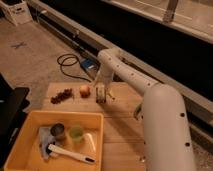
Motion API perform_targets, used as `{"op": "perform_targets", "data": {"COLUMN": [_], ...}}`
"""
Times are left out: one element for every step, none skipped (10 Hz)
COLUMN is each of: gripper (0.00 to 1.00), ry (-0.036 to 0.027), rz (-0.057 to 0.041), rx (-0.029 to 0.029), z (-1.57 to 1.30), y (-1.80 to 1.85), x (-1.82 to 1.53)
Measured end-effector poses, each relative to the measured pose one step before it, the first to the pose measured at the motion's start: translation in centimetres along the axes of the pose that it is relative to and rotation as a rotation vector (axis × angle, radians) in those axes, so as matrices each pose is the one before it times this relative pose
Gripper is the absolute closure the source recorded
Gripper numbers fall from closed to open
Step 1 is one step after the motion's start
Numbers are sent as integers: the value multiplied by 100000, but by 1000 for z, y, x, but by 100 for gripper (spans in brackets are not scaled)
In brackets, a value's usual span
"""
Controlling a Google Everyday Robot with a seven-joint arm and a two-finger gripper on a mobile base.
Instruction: Wipe table surface with eraser
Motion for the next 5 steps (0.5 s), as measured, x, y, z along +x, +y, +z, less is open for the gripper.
{"op": "perform_targets", "data": {"gripper": [35,35,35,35,35], "ry": [-628,-1486,-1162,-827,-1247], "rz": [1071,652,257,167,162], "rx": [-673,176,574,1027,1622], "z": [217,333,423,270,438], "y": [637,301,84,-25,152], "x": [333,51,-31,-7,75]}}
